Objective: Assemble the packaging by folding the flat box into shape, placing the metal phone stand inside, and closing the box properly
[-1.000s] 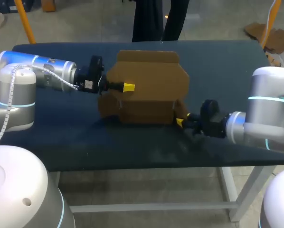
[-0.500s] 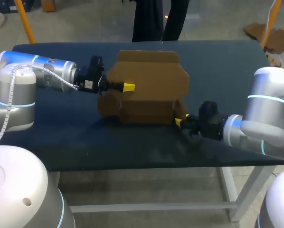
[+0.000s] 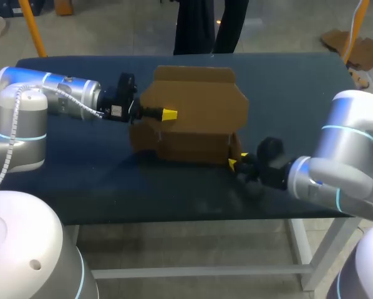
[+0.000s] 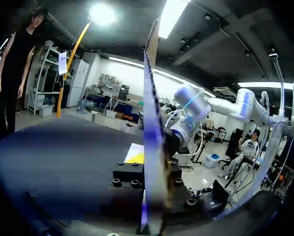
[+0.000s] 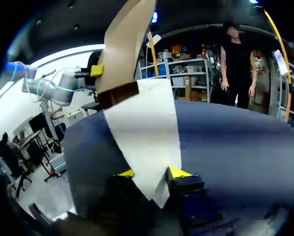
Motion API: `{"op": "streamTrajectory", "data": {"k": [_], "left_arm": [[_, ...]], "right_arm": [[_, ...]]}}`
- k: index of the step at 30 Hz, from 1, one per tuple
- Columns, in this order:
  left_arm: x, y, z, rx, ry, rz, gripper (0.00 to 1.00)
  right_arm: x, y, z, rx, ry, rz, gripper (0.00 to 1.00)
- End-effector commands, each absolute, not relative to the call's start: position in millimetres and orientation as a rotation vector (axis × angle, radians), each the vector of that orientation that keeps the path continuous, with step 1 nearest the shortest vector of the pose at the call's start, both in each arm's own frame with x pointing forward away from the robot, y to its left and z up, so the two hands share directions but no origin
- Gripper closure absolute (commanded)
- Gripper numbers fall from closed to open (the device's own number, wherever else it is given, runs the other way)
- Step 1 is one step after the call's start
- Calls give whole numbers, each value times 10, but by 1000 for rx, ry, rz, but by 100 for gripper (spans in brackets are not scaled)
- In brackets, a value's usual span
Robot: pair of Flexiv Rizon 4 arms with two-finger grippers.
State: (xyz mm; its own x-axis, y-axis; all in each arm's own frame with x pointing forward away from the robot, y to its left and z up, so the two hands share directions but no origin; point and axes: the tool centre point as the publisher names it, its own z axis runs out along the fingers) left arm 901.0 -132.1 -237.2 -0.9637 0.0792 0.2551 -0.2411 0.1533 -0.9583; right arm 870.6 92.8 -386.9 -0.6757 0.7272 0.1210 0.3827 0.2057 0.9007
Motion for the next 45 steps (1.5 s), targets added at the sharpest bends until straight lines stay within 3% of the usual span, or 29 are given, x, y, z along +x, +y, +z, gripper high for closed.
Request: {"op": "streamTrajectory", "data": {"k": [1, 45], "left_arm": [[9015, -1335, -2403, 155, -2184, 1889, 100], [9015, -1335, -2403, 155, -2184, 1889, 100]], "right_arm": [[8651, 1015, -3903, 1119, 2009, 1292, 65], [8483, 589, -3690, 1050, 2050, 1392, 64]]}}
